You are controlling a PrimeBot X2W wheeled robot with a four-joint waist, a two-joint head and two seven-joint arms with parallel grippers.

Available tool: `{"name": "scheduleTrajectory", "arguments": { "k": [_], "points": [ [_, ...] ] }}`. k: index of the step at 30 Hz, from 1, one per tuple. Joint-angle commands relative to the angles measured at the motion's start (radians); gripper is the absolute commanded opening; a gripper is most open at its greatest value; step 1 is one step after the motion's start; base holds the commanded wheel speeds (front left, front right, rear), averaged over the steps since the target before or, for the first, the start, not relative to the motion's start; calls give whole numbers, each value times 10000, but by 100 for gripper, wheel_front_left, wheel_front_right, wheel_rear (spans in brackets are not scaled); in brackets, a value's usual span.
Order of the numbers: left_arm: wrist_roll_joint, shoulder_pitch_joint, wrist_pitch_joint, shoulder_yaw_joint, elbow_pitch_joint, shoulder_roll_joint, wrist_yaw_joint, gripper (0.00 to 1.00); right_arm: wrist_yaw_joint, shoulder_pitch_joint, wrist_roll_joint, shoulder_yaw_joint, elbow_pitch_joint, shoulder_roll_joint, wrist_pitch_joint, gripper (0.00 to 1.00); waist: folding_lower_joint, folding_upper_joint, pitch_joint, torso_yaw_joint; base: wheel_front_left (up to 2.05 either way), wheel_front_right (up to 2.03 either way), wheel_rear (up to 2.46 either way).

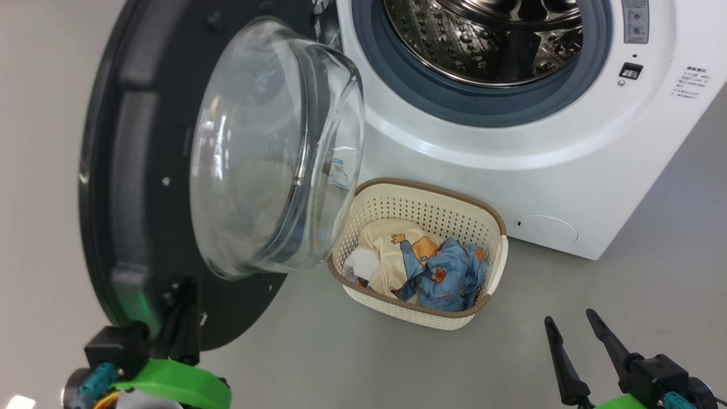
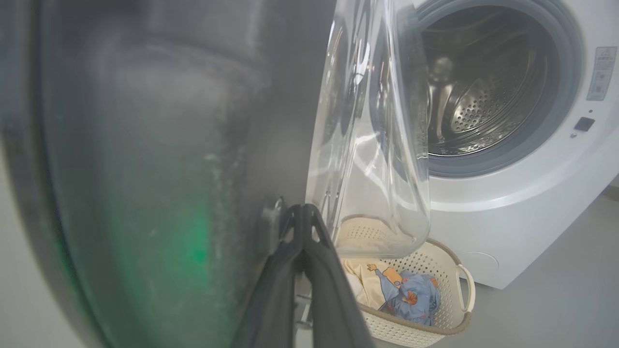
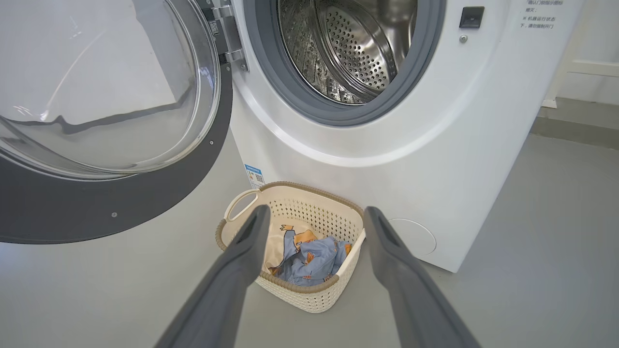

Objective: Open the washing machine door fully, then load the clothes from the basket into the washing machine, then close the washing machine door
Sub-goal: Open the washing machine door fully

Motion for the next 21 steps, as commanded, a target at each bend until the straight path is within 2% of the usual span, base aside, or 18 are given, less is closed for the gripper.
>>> {"name": "scheduleTrajectory", "arguments": {
  "k": [1, 21],
  "points": [
    [-80, -636, -138, 611, -74, 401, 40, 0, 14, -279, 82, 324, -190, -163, -120, 100, 0, -1, 34, -36, 0, 0, 0],
    [-453, -1322, -515, 2213, 1827, 495, -113, 0, 14, -372, -45, 439, -296, -336, -120, 100, 0, -1, 295, -44, 0, 0, 0]
  ]
}}
